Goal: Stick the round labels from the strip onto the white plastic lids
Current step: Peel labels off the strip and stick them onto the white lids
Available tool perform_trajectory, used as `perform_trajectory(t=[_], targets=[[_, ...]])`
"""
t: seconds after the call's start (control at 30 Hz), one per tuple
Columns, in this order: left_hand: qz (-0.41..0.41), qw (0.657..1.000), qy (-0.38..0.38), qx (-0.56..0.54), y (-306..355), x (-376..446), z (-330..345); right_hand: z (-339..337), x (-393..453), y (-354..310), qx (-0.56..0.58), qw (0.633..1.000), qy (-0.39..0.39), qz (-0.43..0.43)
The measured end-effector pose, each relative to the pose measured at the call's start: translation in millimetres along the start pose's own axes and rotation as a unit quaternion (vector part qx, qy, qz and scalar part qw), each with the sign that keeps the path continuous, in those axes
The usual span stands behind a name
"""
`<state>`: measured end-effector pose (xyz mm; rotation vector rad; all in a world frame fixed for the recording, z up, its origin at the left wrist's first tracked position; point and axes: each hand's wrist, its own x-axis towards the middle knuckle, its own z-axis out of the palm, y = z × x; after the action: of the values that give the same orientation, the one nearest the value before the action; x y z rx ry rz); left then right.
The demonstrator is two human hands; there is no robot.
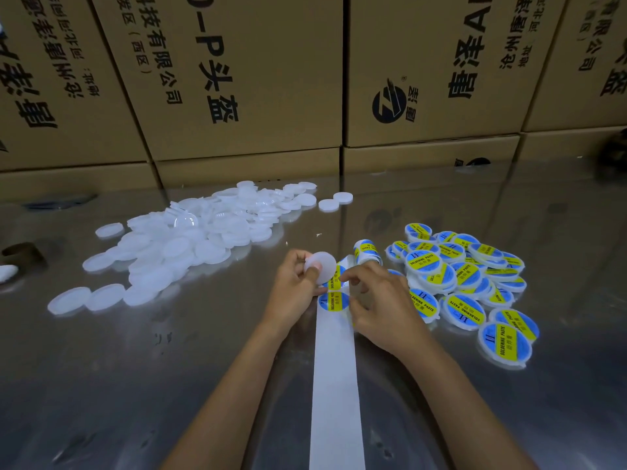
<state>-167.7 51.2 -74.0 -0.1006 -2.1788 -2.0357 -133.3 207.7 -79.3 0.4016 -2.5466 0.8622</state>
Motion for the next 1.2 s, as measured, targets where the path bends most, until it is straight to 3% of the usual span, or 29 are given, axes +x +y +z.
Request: perform_trajectory(t=[0.17, 0.3, 0.4, 0.5, 0.63, 1.2], targets=[[-0.012, 1.0, 0.002, -0.002, -2.0, 0.4, -0.9, -5.1, 0.3, 10.3, -0.091, 0.995, -0.024, 0.035], [-0.029, 0.999, 0.002, -0.013, -2.3, -0.2, -1.4, -8.5, 2.1, 18.1, -0.119, 0.988, 0.037, 0.092], [-0.028, 1.0, 0.002, -0.008, -2.2, -1.2, -1.6, -6.6, 3.2, 11.9, -0.082, 0.992, 0.087, 0.045], [-0.026, 1.0, 0.008, -0.007, -1.3, -1.9, -1.9, 1.7, 2.4, -1.2, -0.072, 0.996, 0.034, -0.045], [-0.026, 0.999, 0.026, -0.016, 0.8, -1.3, -2.9, 14.0, 2.0, -5.4, -0.131, 0.989, -0.038, -0.05], [-0.03, 0.999, -0.006, -0.011, 3.4, -2.6, 0.9, 13.5, 8.3, -7.0, -0.091, 0.995, -0.027, -0.019]])
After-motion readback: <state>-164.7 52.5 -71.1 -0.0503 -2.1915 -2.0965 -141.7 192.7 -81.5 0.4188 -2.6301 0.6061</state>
